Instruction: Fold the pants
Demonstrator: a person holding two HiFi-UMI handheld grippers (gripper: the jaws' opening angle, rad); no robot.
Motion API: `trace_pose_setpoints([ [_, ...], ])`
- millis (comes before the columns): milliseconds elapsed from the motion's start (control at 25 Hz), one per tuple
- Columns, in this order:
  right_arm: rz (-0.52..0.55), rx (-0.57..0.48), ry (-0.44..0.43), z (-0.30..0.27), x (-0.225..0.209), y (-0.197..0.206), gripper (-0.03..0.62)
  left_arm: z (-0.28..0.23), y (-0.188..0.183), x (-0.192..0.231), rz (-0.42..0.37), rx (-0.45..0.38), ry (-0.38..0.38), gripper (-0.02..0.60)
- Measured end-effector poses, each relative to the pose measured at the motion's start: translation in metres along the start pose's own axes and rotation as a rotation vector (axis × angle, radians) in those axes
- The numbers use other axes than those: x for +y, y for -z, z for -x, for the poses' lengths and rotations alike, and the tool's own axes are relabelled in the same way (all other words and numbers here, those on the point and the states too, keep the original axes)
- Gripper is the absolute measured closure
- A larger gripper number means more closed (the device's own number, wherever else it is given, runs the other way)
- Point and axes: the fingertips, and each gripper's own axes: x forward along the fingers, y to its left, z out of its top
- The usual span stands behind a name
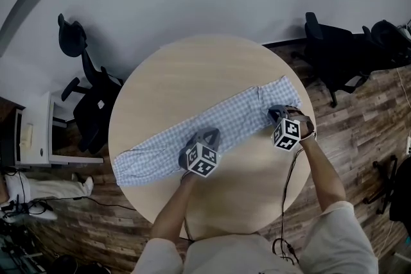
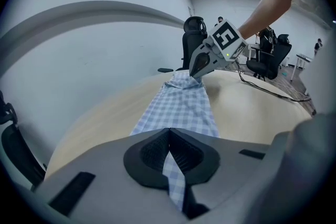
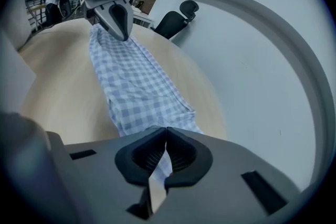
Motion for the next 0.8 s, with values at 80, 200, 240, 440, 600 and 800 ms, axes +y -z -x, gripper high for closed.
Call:
trace_pose_setpoints([
  [80, -0.021, 0.001, 0.030, 0.001, -0.022, 0.002, 0.562, -0.001, 0.000, 0.002, 0.006, -0.001, -0.004, 0.551],
  [200, -0.097, 0.028, 0.075, -0.003, -0.068, 0.016, 0.562, -0.002, -0.003, 0.003, 0.007, -0.002, -0.010, 0.551],
  [240, -0.133, 0.044, 0.090, -0.006, -0.084, 0.023, 0.562, -0.001, -0.004, 0.005, 0.005, -0.001, -0.012, 0.551],
  [440, -0.268, 0.166, 0.205, -0.020, -0.160, 0.070, 0.560, 0.005, -0.002, 0.011, -0.007, 0.016, -0.032, 0.551],
  [600, -0.270, 0.251, 0.242, -0.023, -0.190, 0.097, 0.551, 0.010, 0.004, 0.020, -0.011, 0.030, -0.049, 0.551],
  [800, -0.374, 0.238, 0.280, -0.009, -0.200, 0.105, 0.545, 0.013, 0.012, 0.023, 0.011, 0.045, -0.057, 0.549],
])
